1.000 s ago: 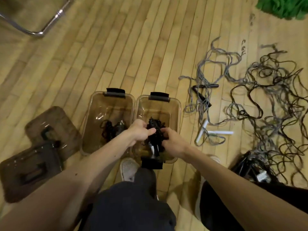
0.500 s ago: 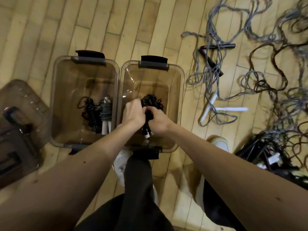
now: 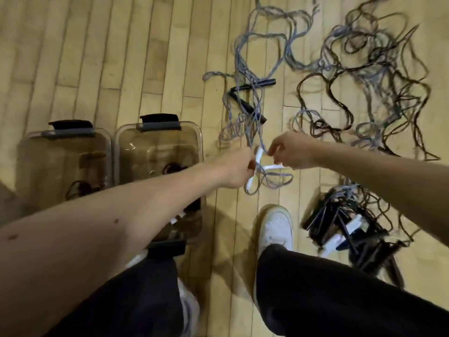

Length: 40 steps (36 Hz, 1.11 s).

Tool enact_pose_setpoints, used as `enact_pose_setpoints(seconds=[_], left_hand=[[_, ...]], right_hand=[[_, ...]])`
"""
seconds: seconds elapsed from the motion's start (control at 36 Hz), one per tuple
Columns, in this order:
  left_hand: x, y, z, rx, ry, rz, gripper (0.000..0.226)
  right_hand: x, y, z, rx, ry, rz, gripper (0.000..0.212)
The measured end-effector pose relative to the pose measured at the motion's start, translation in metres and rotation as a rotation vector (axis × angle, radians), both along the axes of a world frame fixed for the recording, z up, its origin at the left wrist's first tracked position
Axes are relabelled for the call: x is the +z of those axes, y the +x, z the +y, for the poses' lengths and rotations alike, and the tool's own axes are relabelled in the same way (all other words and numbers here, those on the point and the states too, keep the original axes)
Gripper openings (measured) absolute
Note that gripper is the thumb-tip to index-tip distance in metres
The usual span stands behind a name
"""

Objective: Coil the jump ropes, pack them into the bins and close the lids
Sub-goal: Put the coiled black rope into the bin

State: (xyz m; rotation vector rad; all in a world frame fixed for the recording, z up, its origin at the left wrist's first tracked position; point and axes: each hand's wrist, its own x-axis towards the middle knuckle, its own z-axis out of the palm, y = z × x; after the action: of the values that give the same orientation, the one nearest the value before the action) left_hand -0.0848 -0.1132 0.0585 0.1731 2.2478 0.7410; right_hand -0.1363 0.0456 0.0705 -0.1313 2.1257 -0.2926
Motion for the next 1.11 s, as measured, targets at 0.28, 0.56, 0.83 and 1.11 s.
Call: enact_pose_setpoints(seconds=[0.28, 0.56, 0.83, 1.11], left_hand=[[-0.122, 0.018, 0.065, 0.492, -0.097, -0.146, 0.026], [-0.164, 0.009, 0.083, 0.589, -0.213, -0.006, 0.046], [-0.160, 0.003, 0.062, 0.427, 0.019, -0.147, 0.011], [-0.139, 0.004, 0.045, 0.477, -0.133, -0.013, 0.015]], right_hand=[[-0.113, 0.044, 0.047, -0.136, 0.050, 0.061, 0.047], [-0.161, 0.036, 0.051, 0.379, 0.145, 0.539, 0.049], [-0.160, 0.041, 0.056, 0.721, 0.257, 0.609, 0.042], [-0.124, 0.070, 0.064, 0.677, 0.356, 0.364, 0.027]])
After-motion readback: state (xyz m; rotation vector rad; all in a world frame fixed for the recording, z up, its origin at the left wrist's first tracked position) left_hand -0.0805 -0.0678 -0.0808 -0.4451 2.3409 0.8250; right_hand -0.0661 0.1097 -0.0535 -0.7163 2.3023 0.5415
